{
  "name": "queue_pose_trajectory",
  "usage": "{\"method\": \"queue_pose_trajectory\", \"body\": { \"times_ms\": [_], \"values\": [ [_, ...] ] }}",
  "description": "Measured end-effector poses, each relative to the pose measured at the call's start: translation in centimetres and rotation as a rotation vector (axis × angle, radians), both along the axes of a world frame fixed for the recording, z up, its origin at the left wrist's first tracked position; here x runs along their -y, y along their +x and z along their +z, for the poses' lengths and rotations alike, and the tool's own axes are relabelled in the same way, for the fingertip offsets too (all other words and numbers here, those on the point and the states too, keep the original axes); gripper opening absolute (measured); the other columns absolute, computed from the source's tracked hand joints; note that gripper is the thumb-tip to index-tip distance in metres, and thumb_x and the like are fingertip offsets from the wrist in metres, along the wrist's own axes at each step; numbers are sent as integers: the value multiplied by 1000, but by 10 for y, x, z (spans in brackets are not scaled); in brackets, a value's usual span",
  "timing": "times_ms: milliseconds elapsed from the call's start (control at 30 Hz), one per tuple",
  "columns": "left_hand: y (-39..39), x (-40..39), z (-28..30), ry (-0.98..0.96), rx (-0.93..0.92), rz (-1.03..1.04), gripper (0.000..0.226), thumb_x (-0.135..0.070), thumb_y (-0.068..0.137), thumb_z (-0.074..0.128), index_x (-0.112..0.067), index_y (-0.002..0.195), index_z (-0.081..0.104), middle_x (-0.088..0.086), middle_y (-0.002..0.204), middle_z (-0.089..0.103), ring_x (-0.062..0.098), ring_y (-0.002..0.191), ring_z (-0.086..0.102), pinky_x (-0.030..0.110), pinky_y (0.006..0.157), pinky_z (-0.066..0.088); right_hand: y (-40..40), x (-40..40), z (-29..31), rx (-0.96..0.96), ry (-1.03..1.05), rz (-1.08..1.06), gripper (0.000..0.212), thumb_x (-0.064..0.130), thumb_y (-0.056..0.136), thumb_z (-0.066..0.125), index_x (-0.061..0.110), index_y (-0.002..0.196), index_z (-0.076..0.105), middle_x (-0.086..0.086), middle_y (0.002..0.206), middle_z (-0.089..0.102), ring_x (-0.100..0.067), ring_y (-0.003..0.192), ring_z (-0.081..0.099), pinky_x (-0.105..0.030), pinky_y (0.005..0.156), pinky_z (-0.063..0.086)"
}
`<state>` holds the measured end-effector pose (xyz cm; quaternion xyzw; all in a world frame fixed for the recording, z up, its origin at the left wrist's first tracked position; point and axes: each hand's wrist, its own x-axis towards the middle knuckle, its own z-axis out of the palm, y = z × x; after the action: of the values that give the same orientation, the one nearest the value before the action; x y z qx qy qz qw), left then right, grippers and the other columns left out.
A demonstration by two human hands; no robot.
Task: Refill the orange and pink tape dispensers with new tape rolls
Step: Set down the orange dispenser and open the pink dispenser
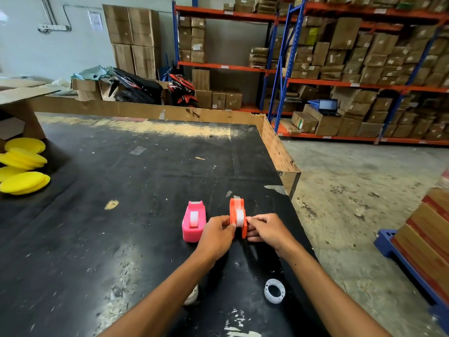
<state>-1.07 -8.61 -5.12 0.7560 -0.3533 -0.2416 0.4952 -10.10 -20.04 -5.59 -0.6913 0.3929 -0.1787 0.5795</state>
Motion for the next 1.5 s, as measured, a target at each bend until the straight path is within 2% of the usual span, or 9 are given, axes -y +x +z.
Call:
{"method": "queue_pose_trajectory", "body": {
  "times_ms": [67,200,367,467,600,800,1100,1267,1500],
  "values": [
    [0,-8,3,-1,-6,-4,31,-7,95,50,-28,75,59,-10,79,61,4,74,54,9,59,39,0,-4,1,-26,-130,-67,19,16,92,56,13,81,71,-4,81,67,-14,75,64,-32,72,58],
    [10,-28,14,-65,58,49,29,-9,93,56,-6,121,62,1,112,67,7,94,59,13,81,43,8,-22,21,10,-498,-160,15,12,88,59,11,93,73,5,84,66,-8,81,61,-23,74,47],
    [46,-60,20,-139,128,192,22,0,87,52,-9,97,70,4,88,67,15,83,61,23,76,43,43,-57,33,74,-479,-19,14,6,87,58,0,85,70,-8,68,66,-26,66,67,-35,66,58],
    [68,-71,5,-54,121,195,22,-4,88,49,-9,72,63,-4,68,58,11,69,52,23,64,39,63,-63,16,-113,-495,82,24,10,86,54,-11,77,63,-25,67,62,-36,67,57,-39,68,48],
    [79,-73,-18,28,-30,85,27,-19,87,47,-7,77,69,0,75,66,15,75,53,42,80,49,73,-66,-13,-209,-429,150,27,15,80,47,2,58,55,-12,61,51,-21,62,46,-48,65,47],
    [77,-76,-15,-61,-206,90,36,-17,92,47,-32,75,75,2,92,77,19,89,67,39,89,51,67,-78,-12,-89,-364,41,26,13,83,51,-7,75,64,-8,63,57,-17,64,50,-43,69,50],
    [67,-66,-13,-384,-576,332,17,-21,90,64,-6,83,58,22,90,65,27,80,62,35,73,50,55,-102,11,112,-370,-68,15,11,88,59,3,87,72,-5,79,70,-13,71,63,-38,75,56],
    [66,-62,-4,-472,-883,139,32,-28,97,50,-2,114,59,16,94,67,22,79,64,32,71,53,51,-112,20,156,-271,-21,13,14,89,61,4,86,69,-5,77,69,-15,72,65,-32,71,58],
    [65,-63,-4,-466,-957,39,36,-27,96,43,-6,120,61,11,93,69,19,78,65,34,66,57,43,-103,45,-136,-771,123,46,36,77,71,21,120,62,-1,101,54,-12,83,52,-31,79,48]
  ]
}}
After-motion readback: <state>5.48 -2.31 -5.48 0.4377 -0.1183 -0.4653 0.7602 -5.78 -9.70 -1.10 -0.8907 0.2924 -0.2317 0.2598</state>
